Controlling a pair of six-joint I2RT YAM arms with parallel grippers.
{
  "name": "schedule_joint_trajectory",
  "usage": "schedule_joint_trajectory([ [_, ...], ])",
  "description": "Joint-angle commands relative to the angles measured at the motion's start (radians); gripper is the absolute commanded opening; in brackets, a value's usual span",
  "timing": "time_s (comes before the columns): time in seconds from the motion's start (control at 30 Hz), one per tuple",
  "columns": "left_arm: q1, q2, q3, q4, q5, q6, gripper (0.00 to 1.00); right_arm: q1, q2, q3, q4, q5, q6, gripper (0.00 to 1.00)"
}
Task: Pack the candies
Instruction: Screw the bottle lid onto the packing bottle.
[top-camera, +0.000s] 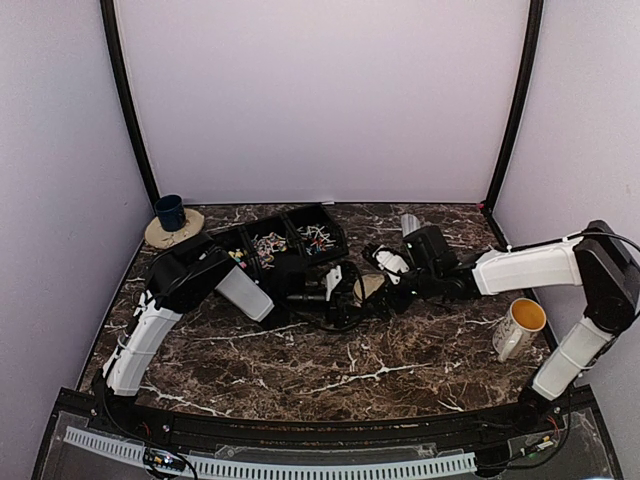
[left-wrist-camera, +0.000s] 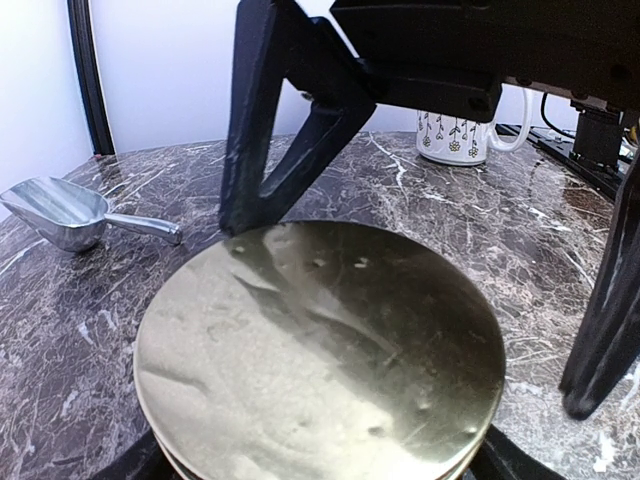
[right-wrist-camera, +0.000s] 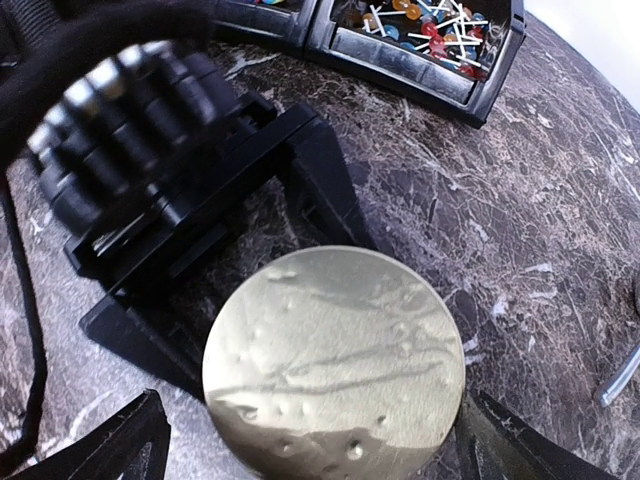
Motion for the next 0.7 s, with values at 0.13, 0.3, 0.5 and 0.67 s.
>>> schedule_joint_trajectory([
  [0.13, -0.003, 0.127, -0.075, -0.312, -0.093, 0.097, 0.79, 0.012, -0.081, -0.043, -0.091, -0.126, -0.041, 1.0],
  [0.3, -0.001, 0.128, -0.073, -0.315, -0.084, 0.095, 0.79, 0.013, -0.103, -0.048, -0.139, -0.178, -0.052, 1.0],
  [0.5, 0.019, 0.135, -0.065, -0.336, 0.034, 0.12, 0.78, 0.012, -0.195, -0.054, -0.21, -0.103, -0.165, 0.98],
  [0.67, 0.036, 0.134, -0.055, -0.387, 0.174, 0.178, 0.78, -0.009, -0.245, -0.017, -0.246, -0.122, -0.36, 0.97],
])
